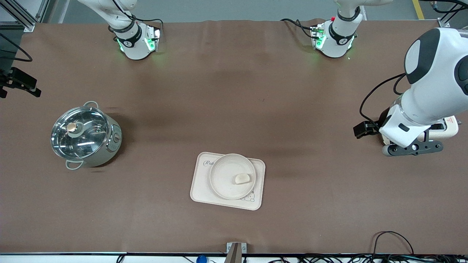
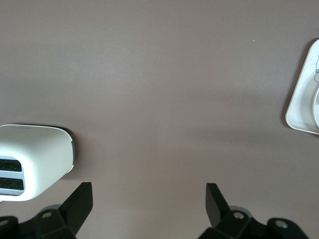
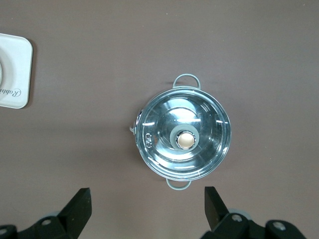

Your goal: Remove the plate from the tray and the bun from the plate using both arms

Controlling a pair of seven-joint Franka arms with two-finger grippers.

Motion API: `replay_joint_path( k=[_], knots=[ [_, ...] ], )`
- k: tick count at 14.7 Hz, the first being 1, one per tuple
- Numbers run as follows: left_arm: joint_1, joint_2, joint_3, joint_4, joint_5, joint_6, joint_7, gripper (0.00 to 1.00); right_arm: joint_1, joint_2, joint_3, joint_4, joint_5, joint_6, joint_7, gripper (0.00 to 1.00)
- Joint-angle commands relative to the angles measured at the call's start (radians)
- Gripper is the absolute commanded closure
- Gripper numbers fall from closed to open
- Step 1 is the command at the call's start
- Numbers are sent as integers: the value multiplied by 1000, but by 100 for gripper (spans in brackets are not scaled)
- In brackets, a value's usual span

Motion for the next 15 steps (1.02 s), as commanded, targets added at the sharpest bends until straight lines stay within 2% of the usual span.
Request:
replay_joint_path(
  k=[1, 5, 6, 8, 9, 11, 12, 15],
  knots=[
    [-9, 5, -3, 7, 6, 1, 14, 0, -24, -11, 13, -10, 19, 4, -3, 0],
    [6, 2, -3, 7, 9, 1, 14, 0, 12, 20, 22, -10, 19, 35, -14, 0],
    [6, 2, -3, 7, 9, 1, 14, 0, 25, 99, 19, -6, 19, 24, -17, 0],
    [6, 5, -3, 7, 9, 1, 14, 0, 37, 143, 24, 2, 31, 7, -28, 0],
    [6, 7, -3, 7, 9, 1, 14, 0, 64, 153, 24, -4, 74, 9, -35, 0],
    [6, 14, -3, 7, 9, 1, 14, 0, 101, 227, 21, -1, 231, 36, -26, 0],
    [6, 14, -3, 6, 9, 1, 14, 0, 123, 274, 21, -2, 281, 90, -23, 0],
    [6, 14, -3, 6, 9, 1, 14, 0, 236, 434, 22, -2, 338, 304, 62, 0]
  ],
)
